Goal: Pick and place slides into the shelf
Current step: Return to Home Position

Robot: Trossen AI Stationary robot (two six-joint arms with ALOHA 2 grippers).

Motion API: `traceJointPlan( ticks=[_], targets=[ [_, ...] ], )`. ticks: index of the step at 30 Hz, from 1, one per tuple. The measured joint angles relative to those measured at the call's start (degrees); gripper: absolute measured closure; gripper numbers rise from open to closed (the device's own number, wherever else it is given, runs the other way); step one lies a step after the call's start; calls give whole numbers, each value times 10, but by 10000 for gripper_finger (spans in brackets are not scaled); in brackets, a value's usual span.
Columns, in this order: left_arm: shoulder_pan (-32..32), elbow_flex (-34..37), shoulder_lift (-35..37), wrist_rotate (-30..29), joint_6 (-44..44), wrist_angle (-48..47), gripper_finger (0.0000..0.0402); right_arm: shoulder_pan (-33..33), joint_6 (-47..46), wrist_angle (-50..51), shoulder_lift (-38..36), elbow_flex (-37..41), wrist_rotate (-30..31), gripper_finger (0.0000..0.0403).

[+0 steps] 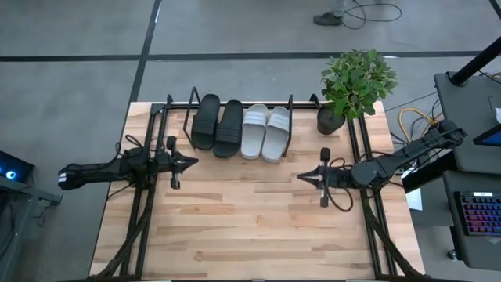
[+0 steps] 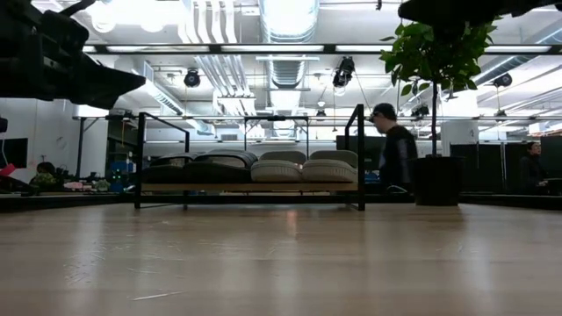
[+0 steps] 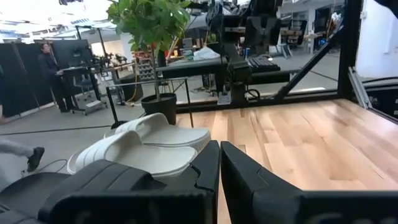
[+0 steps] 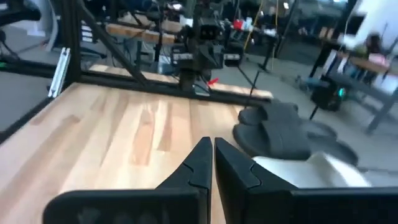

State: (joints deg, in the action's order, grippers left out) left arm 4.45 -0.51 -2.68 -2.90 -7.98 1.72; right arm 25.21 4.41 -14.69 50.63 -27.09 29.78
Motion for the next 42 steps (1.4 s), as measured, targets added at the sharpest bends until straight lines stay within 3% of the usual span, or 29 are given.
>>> traceJointPlan(
  ticks=[4,10,16,19,22,28,33,37,42],
  targets=[
    [0,0,-3,0,2,-4,401,1,59,-3,-37,14,-17,394],
    [0,0,-17,2,1,-4,401,-10,76,-18,-144,85,-21,394],
    [0,0,-16,2,1,-2,401,-90,38,-45,-187,145,-148,394],
    [0,1,-16,-1,1,1,401,-139,58,-49,-194,156,-155,394],
    [0,1,-15,-1,1,2,401,-184,61,-45,-218,166,-200,394],
    [0,1,-16,0,2,-2,402,-231,52,22,-323,200,-223,394],
    [0,1,-15,2,2,-4,401,-234,50,65,-424,235,-226,394],
    [0,1,-15,2,2,-4,402,-234,38,173,-503,229,-225,394],
    [0,1,-15,2,2,-4,402,-234,23,226,-495,196,-230,394]
  ],
)
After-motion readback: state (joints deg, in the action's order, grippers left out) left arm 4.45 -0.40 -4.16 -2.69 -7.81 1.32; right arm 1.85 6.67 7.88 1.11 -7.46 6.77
